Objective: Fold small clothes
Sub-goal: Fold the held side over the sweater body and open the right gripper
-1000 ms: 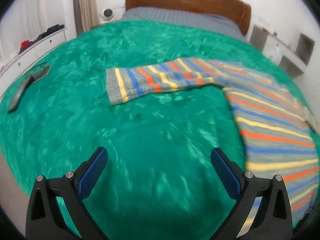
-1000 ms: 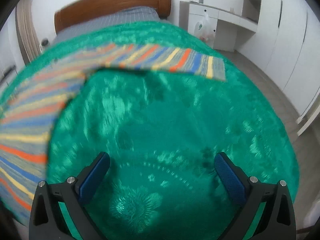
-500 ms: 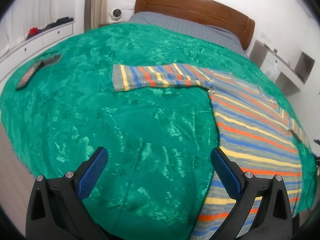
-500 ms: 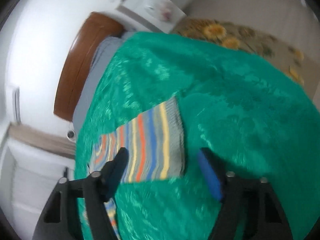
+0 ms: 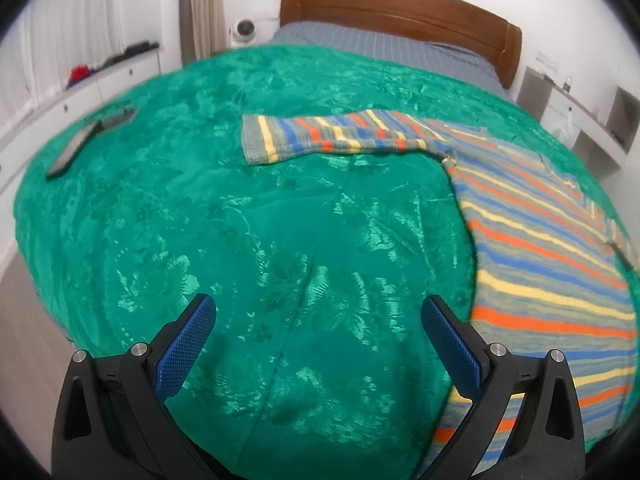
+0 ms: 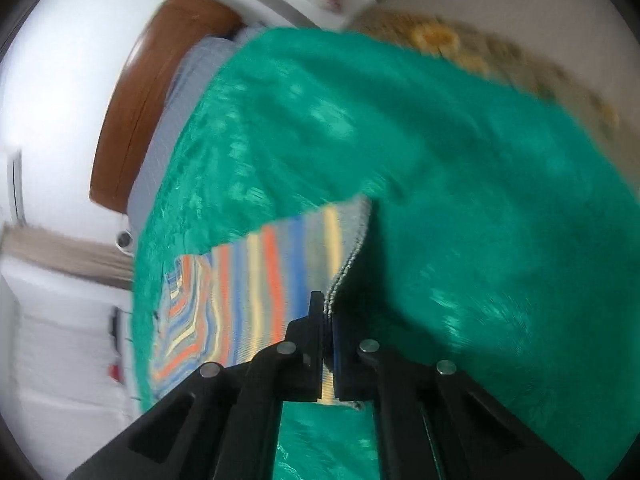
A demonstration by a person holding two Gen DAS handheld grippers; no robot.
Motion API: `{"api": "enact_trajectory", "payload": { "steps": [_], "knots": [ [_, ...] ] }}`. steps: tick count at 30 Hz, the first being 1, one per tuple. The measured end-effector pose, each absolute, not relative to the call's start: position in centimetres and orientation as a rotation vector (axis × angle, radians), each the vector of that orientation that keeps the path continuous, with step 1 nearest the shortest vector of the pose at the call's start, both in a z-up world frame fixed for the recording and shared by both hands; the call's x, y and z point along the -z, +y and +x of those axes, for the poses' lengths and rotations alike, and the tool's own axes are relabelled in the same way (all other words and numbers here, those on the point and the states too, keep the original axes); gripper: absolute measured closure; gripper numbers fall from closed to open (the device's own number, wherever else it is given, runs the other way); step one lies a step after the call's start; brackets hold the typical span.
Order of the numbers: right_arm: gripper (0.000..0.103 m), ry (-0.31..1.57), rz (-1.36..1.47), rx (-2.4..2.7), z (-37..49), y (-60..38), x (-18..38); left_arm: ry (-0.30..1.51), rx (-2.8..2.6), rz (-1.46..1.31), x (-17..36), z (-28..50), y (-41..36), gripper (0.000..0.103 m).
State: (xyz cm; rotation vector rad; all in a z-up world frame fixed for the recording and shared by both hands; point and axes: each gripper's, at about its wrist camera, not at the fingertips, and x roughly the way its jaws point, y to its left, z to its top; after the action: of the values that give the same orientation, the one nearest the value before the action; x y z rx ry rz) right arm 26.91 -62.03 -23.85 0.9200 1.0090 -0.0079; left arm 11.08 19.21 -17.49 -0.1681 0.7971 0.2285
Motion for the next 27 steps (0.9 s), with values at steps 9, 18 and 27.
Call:
{"api": "enact_trajectory", "payload": {
  "steps": [9, 18, 27],
  "knots": [
    [0.099, 0.876, 0.592, -0.212, 33.4, -48.3, 10.2, 0.781, -0.266, -0.266, 19.6, 10.2, 21.2, 0.001],
    [0.078, 0.994, 0.464, -0.576, 39.0, -26.0, 10.8, 0.762, -0.301, -0.365, 20.1, 9.6, 23.2, 0.001],
    [0.023, 1.011, 0.591, -0.617, 36.9, -27.1, 15.3, 0.769, -0.313, -0.369, 20.4, 9.8, 23.2, 0.000]
  ]
}}
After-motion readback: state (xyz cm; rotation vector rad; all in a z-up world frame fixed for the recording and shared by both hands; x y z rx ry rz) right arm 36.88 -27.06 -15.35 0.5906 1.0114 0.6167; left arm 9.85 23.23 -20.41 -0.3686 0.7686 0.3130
